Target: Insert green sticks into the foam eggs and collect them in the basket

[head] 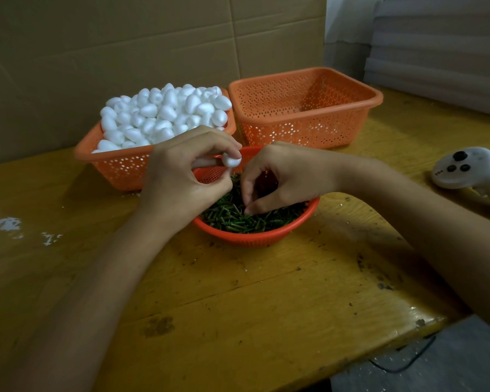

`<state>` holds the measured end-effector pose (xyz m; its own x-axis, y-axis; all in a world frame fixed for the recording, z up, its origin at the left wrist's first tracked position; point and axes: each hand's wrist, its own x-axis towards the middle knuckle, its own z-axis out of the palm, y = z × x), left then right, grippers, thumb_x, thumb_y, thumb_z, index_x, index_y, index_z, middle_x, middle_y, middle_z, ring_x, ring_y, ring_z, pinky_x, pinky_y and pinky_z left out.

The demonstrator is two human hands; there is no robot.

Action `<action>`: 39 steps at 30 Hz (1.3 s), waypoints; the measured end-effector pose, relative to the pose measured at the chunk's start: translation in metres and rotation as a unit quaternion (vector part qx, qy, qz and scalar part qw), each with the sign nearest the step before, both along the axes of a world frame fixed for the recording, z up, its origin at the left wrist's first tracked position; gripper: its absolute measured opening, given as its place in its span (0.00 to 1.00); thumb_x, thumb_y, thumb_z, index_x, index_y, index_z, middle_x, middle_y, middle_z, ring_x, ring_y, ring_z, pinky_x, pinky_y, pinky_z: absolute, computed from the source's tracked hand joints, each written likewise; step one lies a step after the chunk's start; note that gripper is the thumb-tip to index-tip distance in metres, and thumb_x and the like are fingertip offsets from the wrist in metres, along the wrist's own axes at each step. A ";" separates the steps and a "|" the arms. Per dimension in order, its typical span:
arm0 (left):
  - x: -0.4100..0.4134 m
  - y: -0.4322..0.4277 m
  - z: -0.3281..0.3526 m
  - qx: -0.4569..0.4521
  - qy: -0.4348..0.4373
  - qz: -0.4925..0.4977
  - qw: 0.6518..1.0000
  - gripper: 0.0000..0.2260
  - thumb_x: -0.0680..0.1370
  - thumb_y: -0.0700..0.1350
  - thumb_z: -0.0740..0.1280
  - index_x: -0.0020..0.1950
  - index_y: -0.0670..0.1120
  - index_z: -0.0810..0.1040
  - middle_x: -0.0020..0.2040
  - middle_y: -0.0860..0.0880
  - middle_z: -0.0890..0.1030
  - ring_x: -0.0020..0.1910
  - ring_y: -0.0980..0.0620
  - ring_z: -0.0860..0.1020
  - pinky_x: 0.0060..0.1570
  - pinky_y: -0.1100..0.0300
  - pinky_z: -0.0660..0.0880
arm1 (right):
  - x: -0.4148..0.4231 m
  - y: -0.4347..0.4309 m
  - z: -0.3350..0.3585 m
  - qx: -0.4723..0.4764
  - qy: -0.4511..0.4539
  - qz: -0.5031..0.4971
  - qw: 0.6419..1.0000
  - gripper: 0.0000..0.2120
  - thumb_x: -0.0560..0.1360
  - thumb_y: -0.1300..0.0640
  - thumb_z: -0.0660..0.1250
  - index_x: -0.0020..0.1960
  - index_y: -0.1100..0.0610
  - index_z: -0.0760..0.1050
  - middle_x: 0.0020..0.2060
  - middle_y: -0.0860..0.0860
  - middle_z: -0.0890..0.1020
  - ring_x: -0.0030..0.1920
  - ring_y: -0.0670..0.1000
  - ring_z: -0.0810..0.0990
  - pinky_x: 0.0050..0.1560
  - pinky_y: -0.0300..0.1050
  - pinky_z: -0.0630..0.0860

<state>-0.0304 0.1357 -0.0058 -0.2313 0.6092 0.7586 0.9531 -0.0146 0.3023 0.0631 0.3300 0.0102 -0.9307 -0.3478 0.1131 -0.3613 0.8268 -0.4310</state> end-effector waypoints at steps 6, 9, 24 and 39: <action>-0.001 0.001 -0.001 0.004 -0.003 0.000 1.000 0.09 0.74 0.28 0.75 0.52 0.37 0.85 0.53 0.44 0.86 0.55 0.50 0.85 0.53 0.55 0.84 | 0.000 0.000 0.000 -0.001 0.003 -0.003 1.000 0.02 0.75 0.54 0.77 0.47 0.51 0.86 0.42 0.43 0.87 0.45 0.44 0.84 0.54 0.50 0.77; -0.001 0.001 -0.003 0.001 -0.014 0.002 1.000 0.10 0.74 0.29 0.76 0.54 0.38 0.86 0.53 0.44 0.86 0.53 0.50 0.86 0.53 0.54 0.85 | 0.001 0.000 0.000 -0.002 0.003 -0.006 1.000 0.02 0.75 0.54 0.78 0.47 0.51 0.86 0.42 0.42 0.87 0.45 0.43 0.84 0.53 0.47 0.77; 0.004 0.000 -0.004 0.004 -0.054 0.042 0.998 0.18 0.75 0.37 0.78 0.64 0.44 0.83 0.52 0.47 0.86 0.46 0.58 0.86 0.49 0.64 0.84 | 0.000 0.000 0.000 0.003 -0.005 -0.006 1.000 0.02 0.75 0.53 0.77 0.47 0.50 0.86 0.42 0.41 0.87 0.44 0.42 0.83 0.52 0.43 0.77; 0.001 0.000 -0.003 -0.004 -0.057 0.035 0.998 0.16 0.76 0.41 0.76 0.64 0.45 0.83 0.51 0.47 0.85 0.46 0.55 0.85 0.48 0.59 0.84 | 0.001 0.001 0.000 -0.006 -0.007 -0.007 1.000 0.03 0.75 0.54 0.77 0.48 0.50 0.86 0.42 0.41 0.86 0.44 0.41 0.83 0.49 0.37 0.75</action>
<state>-0.0289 0.1360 -0.0088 -0.3587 0.5938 0.7203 0.9109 0.0539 0.4092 0.0638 0.3310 0.0102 -0.9368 -0.3340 0.1045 -0.3442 0.8261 -0.4461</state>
